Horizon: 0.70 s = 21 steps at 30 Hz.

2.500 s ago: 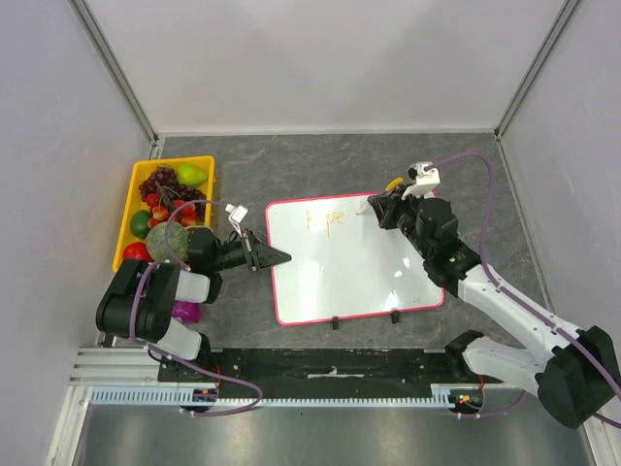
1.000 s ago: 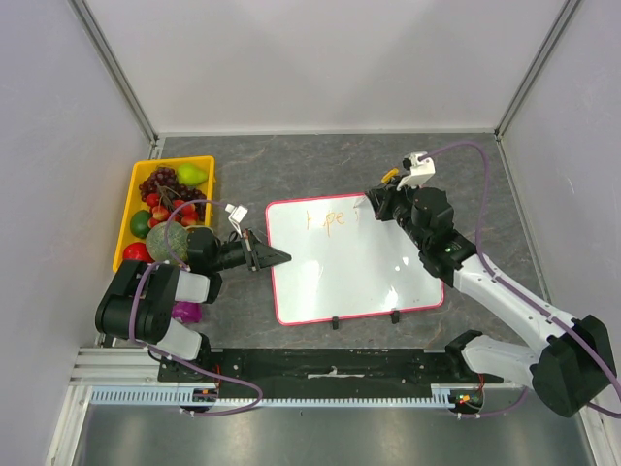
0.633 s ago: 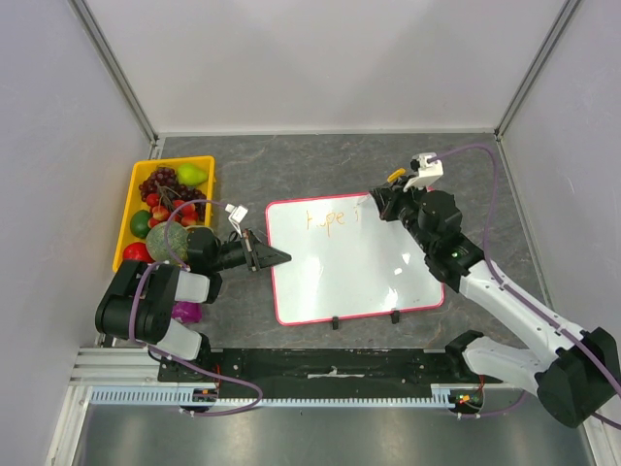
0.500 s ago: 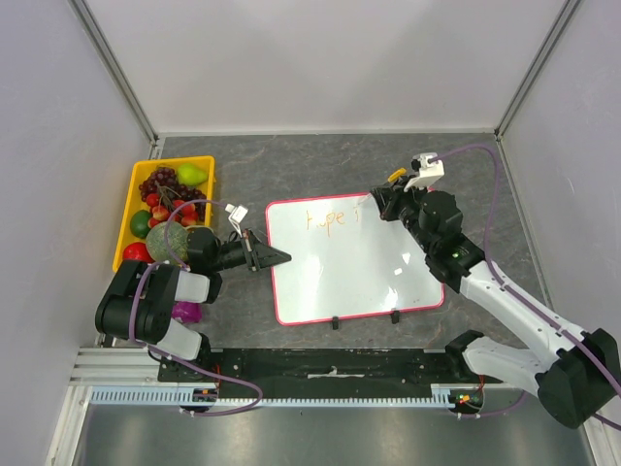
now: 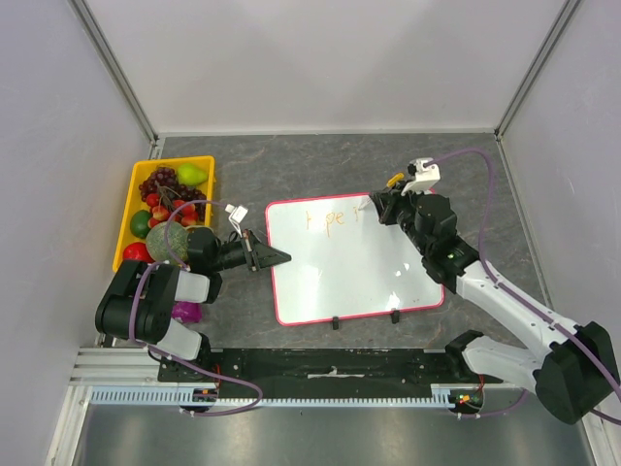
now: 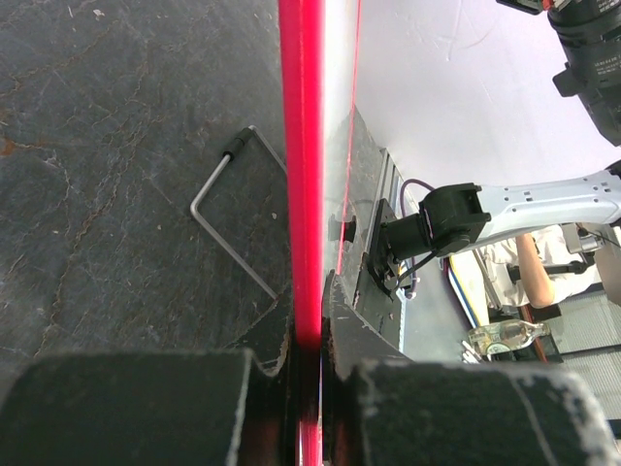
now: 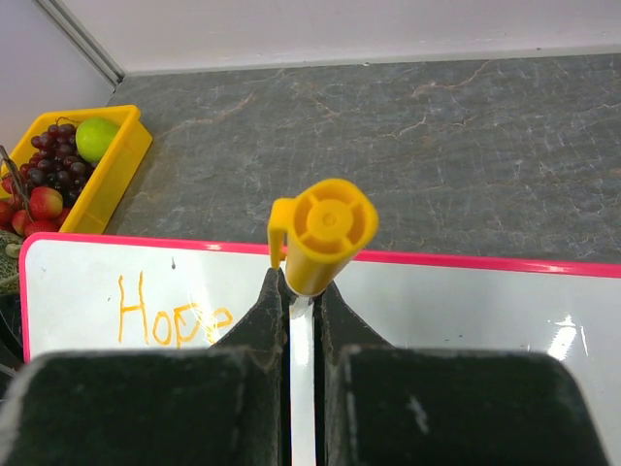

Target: Write a sentence on the whiteboard

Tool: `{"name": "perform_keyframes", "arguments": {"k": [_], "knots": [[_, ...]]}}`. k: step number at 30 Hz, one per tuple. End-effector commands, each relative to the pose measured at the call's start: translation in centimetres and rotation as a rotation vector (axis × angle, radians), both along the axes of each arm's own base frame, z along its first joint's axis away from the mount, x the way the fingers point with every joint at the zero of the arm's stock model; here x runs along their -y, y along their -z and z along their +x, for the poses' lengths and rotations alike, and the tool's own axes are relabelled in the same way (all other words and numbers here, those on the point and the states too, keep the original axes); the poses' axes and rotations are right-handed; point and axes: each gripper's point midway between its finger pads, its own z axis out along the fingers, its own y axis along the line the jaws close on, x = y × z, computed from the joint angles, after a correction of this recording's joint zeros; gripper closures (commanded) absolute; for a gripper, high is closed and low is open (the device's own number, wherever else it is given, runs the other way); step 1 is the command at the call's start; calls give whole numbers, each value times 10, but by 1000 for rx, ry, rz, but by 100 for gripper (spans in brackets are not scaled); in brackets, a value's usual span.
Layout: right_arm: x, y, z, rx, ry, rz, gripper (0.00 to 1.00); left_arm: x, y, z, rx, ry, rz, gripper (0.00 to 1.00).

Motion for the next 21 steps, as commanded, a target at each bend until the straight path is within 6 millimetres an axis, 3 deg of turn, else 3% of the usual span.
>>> {"name": "perform_keyframes", "arguments": {"k": [1,14,21], "knots": [[10,21,-4,-37,22,-51,100,-4,13,13,114,-52,76,98],[10,39,-22,-76,-28,-62,100,-4,13,14,112,-54,76,98],[9,42,-20,-84,-25,-63,100,-4,13,14,112,-55,77,98]]}}
